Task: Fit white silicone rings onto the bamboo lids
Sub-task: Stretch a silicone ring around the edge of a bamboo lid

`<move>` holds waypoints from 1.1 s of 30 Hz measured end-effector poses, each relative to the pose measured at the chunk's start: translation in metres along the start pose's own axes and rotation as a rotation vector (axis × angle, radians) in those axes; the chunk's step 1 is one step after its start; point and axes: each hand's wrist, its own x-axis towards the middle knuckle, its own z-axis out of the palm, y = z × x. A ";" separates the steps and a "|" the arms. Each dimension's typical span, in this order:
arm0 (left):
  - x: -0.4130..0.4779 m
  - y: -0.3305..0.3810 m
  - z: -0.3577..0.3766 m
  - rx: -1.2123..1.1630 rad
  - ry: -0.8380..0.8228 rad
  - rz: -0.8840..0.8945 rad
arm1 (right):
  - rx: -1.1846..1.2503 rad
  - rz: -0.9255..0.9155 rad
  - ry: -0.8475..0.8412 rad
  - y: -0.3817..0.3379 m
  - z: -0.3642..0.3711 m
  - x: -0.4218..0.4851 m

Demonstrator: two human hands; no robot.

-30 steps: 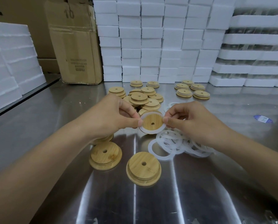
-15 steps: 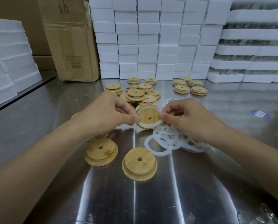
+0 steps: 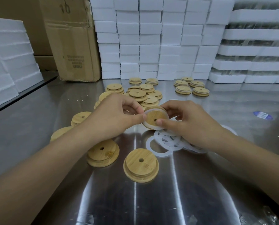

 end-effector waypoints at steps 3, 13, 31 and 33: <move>0.001 -0.003 0.001 0.021 -0.006 0.002 | 0.040 0.004 -0.010 0.002 -0.002 0.001; 0.004 -0.011 -0.004 0.066 -0.090 -0.014 | 0.193 0.041 -0.060 0.007 -0.004 0.004; -0.009 0.012 0.012 -0.019 0.143 0.131 | 0.270 0.009 -0.035 -0.003 -0.001 -0.002; -0.012 0.014 0.013 0.068 0.146 0.206 | 0.120 -0.056 0.009 -0.003 0.002 -0.002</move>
